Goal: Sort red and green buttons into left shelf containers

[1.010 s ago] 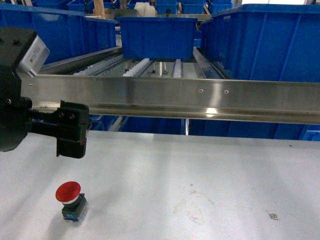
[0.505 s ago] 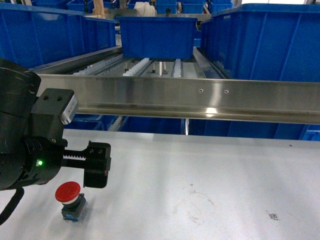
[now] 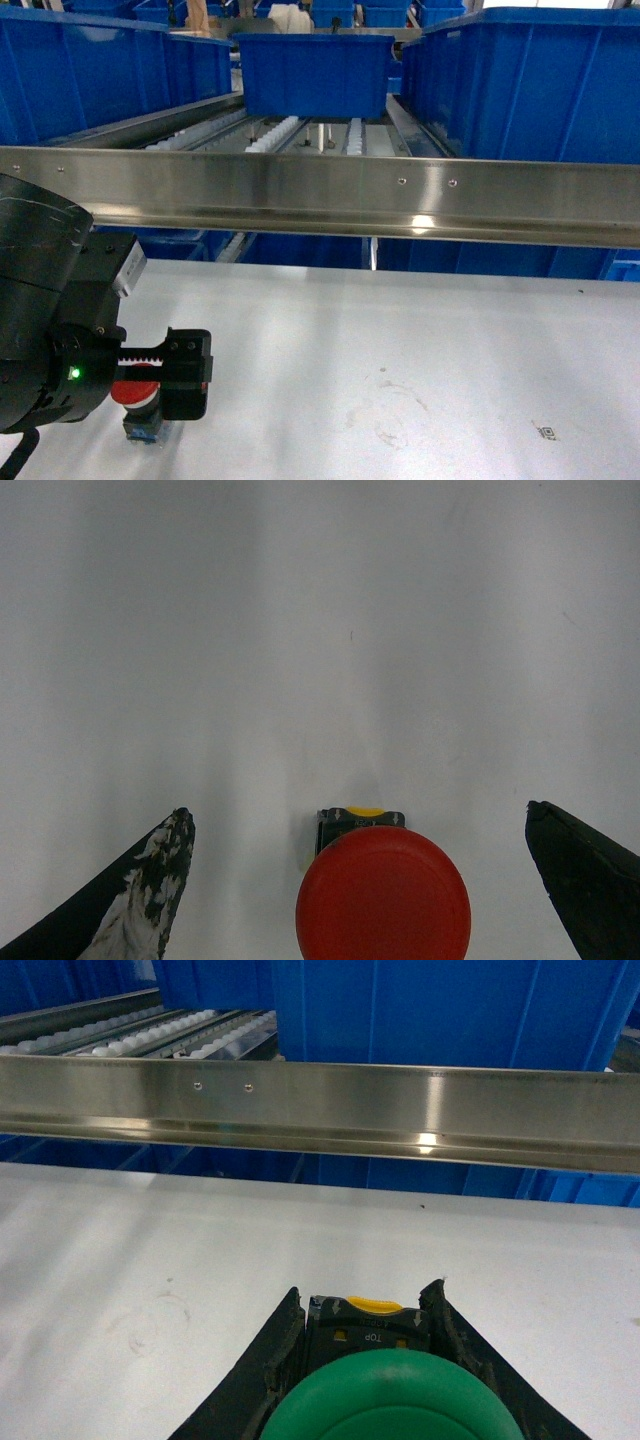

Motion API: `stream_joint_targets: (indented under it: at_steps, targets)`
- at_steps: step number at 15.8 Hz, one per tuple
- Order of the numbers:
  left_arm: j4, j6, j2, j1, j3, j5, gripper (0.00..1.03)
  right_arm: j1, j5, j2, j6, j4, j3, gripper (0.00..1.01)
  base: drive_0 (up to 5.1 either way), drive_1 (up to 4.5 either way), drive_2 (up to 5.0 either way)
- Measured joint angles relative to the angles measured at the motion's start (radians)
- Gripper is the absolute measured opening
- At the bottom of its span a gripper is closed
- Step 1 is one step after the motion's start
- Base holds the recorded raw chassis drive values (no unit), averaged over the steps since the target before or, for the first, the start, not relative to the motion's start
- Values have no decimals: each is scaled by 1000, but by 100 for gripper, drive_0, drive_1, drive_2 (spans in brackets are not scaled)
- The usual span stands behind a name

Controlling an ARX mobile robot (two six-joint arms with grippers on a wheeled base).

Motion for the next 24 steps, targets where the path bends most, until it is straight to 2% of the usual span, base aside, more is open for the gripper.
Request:
stream_joint_targets:
  at_steps: [1,2,13,18,20,24]
  targets:
    - [-3,-19,12,15,-1,26,98,0,0,0,0,0,0,30,0,0,0]
    - [7,-23,49,20,-3,82,98,0,0,0,0,0,0,30,0,0,0]
    - [68,-14,114,27,-11,65,96,0,0,0,0,0,0,30,0,0,0]
    - [117,18,142,8,-19,53,45,0,0,0,0,0,0,30,0,0,0]
    - [158,49,147,8,-35,28,27,0,0,0,0,0,0,30,0,0,0]
    - [211,83,148,11,-66,13,25,0,0,0,0,0,0,30,0,0,0]
